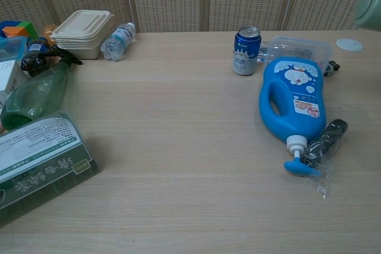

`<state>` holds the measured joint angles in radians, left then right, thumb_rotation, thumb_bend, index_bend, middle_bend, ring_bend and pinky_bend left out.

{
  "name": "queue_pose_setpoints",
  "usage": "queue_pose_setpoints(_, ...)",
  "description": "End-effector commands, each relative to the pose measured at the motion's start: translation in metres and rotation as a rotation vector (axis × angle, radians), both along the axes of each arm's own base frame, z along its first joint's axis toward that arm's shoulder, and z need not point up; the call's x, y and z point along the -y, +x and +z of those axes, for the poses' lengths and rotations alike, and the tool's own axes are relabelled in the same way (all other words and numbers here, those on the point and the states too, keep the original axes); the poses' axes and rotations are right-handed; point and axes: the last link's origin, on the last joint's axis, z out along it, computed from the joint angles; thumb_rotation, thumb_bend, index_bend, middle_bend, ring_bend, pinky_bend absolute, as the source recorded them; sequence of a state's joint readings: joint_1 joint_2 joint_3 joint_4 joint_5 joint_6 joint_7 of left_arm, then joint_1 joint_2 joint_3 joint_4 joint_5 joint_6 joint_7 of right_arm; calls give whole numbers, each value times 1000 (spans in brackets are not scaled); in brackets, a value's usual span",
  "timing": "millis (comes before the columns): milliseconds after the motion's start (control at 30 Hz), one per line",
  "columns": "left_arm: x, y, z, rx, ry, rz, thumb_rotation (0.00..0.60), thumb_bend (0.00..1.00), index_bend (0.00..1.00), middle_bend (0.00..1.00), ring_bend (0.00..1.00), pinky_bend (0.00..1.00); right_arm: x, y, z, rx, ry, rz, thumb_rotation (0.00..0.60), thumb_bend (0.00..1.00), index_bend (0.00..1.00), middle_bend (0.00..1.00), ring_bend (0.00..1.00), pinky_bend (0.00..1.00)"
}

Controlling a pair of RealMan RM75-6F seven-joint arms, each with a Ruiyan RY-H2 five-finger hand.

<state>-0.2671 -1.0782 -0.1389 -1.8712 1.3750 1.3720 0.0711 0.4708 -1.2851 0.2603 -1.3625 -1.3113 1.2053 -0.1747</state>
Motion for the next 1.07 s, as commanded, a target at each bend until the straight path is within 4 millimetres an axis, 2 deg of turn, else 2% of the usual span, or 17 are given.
queue_pose_setpoints(33, 0, 1, 0, 0, 2, -3, 600, 301, 0, 0, 0, 0, -1, 10, 16, 2, -48, 32, 600, 147, 547, 496, 517, 305)
queue_pose_setpoints(700, 5, -3, -1, 6, 1, 2, 600, 299, 0, 0, 0, 0, -5, 35, 42, 14, -139, 101, 600, 146, 546, 495, 518, 306)
queue_pose_setpoints(1067, 6, -3, -1, 7, 0, 0, 600, 301, 0, 0, 0, 0, -4, 39, 45, 11, -140, 105, 600, 144, 547, 494, 517, 306)
